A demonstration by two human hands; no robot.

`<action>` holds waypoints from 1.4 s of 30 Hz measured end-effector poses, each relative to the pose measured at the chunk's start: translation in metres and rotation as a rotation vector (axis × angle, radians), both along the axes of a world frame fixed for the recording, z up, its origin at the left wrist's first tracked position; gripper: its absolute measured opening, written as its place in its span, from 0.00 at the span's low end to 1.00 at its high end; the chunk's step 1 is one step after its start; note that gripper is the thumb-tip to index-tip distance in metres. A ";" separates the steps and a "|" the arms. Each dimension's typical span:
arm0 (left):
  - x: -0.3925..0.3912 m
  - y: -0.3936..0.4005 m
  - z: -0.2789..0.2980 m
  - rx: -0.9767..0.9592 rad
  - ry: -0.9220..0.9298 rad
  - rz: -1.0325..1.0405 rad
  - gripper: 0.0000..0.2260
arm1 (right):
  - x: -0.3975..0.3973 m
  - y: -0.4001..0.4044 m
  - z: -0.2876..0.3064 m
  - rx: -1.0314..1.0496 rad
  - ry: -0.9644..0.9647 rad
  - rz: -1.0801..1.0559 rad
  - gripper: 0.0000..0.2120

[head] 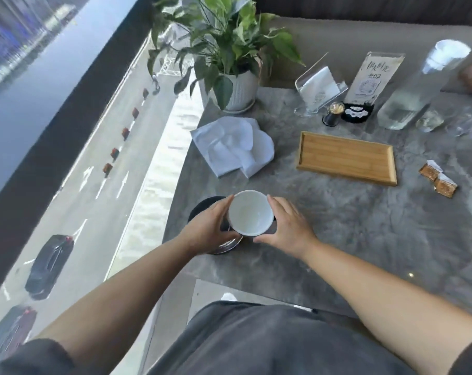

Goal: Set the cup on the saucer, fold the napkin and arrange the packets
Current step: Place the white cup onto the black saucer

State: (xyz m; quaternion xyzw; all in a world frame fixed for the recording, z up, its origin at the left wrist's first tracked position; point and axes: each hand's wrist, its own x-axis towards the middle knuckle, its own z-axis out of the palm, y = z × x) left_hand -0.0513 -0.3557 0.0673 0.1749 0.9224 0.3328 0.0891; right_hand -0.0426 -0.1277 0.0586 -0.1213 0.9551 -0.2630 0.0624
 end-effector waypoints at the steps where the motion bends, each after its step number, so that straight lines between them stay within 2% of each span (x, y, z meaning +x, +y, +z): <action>1: 0.003 -0.011 0.000 0.009 -0.014 0.008 0.37 | 0.001 -0.012 -0.003 0.001 -0.003 0.002 0.52; 3: 0.006 -0.031 -0.003 0.008 -0.055 0.010 0.36 | 0.004 -0.032 -0.008 -0.005 -0.008 0.008 0.51; 7: 0.010 -0.063 -0.017 -0.064 -0.112 0.013 0.42 | 0.008 -0.062 -0.015 -0.011 -0.032 0.001 0.49; 14: 0.010 -0.086 -0.022 -0.086 -0.146 -0.020 0.42 | 0.011 -0.089 -0.023 0.016 -0.051 -0.023 0.49; 21: 0.002 -0.088 -0.023 -0.060 -0.160 -0.051 0.41 | 0.010 -0.093 -0.027 0.040 -0.087 -0.083 0.49; 42: -0.004 -0.091 -0.027 -0.089 -0.153 -0.055 0.42 | 0.010 -0.094 -0.028 0.049 -0.107 -0.093 0.49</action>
